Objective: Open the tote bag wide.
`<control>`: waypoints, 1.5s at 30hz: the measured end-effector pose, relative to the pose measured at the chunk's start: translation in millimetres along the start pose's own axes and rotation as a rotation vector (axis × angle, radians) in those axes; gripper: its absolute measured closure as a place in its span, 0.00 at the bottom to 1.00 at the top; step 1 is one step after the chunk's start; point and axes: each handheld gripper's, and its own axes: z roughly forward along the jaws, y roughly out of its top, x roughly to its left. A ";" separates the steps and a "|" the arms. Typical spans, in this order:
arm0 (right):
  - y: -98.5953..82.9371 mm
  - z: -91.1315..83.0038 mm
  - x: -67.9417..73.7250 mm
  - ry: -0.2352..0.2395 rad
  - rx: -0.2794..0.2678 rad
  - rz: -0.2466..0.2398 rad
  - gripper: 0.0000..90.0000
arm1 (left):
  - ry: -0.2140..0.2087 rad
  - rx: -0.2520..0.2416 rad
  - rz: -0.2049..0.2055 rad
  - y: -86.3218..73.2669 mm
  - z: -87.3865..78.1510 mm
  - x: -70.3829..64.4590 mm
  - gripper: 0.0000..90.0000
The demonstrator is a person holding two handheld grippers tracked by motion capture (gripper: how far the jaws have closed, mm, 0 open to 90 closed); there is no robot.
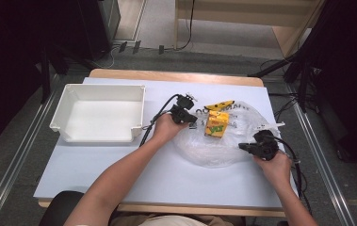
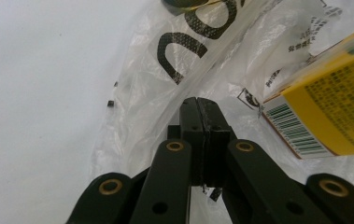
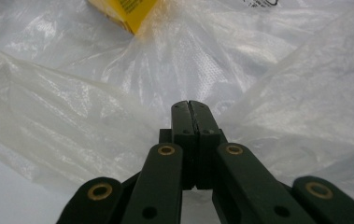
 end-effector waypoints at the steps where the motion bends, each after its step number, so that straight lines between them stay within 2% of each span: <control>1: 0.0 0.0 0.0 0.000 0.000 0.000 1.00 | -0.003 -0.006 -0.010 -0.8 -0.4 1.0 1.00; 5: -11.2 -6.2 4.1 -0.002 -0.007 -0.019 1.00 | -0.010 -0.014 -0.024 -3.2 -1.8 5.2 1.00; 12: -26.3 -17.1 6.4 -0.002 0.002 -0.021 1.00 | 0.017 -0.030 -0.046 -6.8 -4.1 6.7 1.00; 14: -29.3 -20.8 6.7 -0.014 0.013 -0.022 1.00 | 0.020 -0.019 -0.051 -7.9 -6.3 6.0 1.00; 15: -30.5 -22.3 7.4 -0.018 0.019 -0.017 1.00 | 0.011 -0.013 -0.047 -8.1 -7.1 4.8 1.00; 18: -28.9 -23.7 10.6 -0.022 0.037 -0.017 1.00 | -0.023 -0.042 -0.041 -7.1 -10.2 0.1 0.99; 22: -20.0 -26.4 18.9 -0.017 -0.007 -0.034 1.00 | -0.036 -0.071 -0.018 -6.0 -19.4 -2.8 0.97; 25: -16.9 -29.2 23.3 -0.002 -0.033 -0.033 1.00 | -0.066 -0.099 -0.019 -6.2 -28.6 -1.7 0.95; 27: -15.4 -33.6 24.2 -0.007 -0.055 -0.030 1.00 | -0.089 -0.112 -0.009 -5.9 -35.4 -2.5 0.93; 29: -14.4 -37.9 23.4 -0.003 -0.086 -0.014 0.99 | -0.115 -0.126 -0.003 -5.5 -43.0 -5.0 0.89; 31: -11.9 -42.5 23.0 -0.002 -0.115 0.002 0.96 | -0.124 -0.138 0.012 -5.0 -48.6 -7.5 0.85; 34: -8.5 -46.3 26.0 -0.014 -0.136 -0.002 0.93 | -0.135 -0.149 0.033 -4.9 -56.0 -11.2 0.80; 37: -6.7 -47.1 31.2 -0.033 -0.160 0.000 0.87 | -0.159 -0.157 0.035 -4.7 -62.8 -13.2 0.78; 41: -5.8 -46.3 35.1 -0.031 -0.166 0.016 0.74 | -0.169 -0.163 0.059 -3.7 -68.9 -17.1 0.73; 44: -6.5 -49.6 35.9 -0.037 -0.201 0.008 0.57 | -0.186 -0.151 0.067 -3.5 -71.4 -19.0 0.67; 45: -6.8 -50.8 35.9 -0.031 -0.212 0.013 0.54 | -0.186 -0.148 0.069 -3.6 -72.5 -20.0 0.65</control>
